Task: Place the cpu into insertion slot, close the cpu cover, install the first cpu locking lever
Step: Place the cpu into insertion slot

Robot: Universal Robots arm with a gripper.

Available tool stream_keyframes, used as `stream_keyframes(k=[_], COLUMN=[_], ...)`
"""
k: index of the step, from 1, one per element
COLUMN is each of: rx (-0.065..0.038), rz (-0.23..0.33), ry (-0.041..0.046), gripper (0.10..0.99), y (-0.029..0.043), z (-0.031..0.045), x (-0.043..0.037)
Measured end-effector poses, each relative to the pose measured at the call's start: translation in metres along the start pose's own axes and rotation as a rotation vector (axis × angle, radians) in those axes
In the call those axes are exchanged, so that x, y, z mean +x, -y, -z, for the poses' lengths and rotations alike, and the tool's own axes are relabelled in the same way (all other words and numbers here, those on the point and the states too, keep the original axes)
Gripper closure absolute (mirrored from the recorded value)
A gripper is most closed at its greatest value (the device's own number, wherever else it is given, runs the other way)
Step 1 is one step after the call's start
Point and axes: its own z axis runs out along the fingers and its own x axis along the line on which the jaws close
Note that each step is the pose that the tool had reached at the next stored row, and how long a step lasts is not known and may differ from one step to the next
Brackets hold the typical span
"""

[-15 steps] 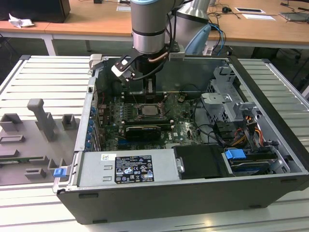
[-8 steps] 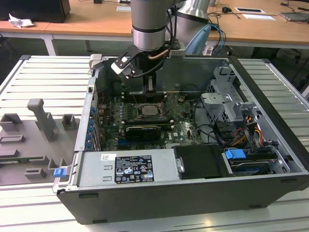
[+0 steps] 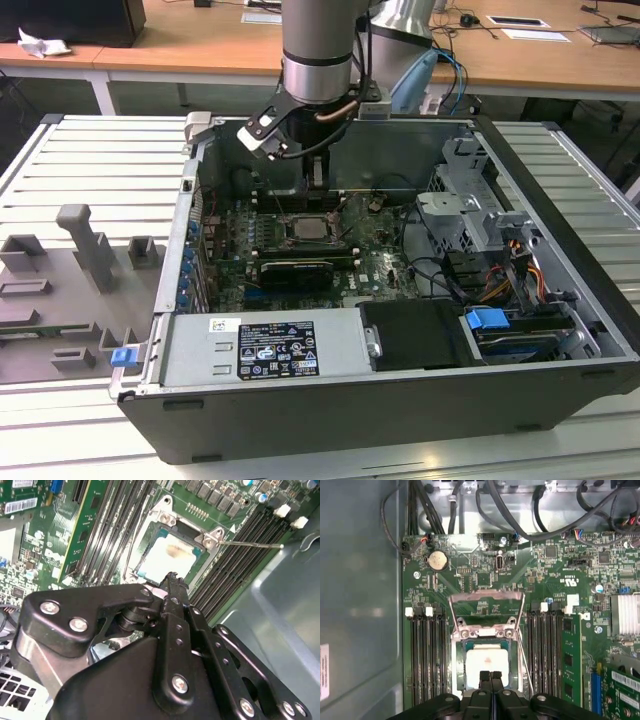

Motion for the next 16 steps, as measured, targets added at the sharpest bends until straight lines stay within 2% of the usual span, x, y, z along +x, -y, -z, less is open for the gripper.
stream_keyframes(k=[16], rx=[0.0], rz=[0.0], ry=[0.0], gripper=[0.98], y=[-0.0006], z=[0.0123], x=[0.0001])
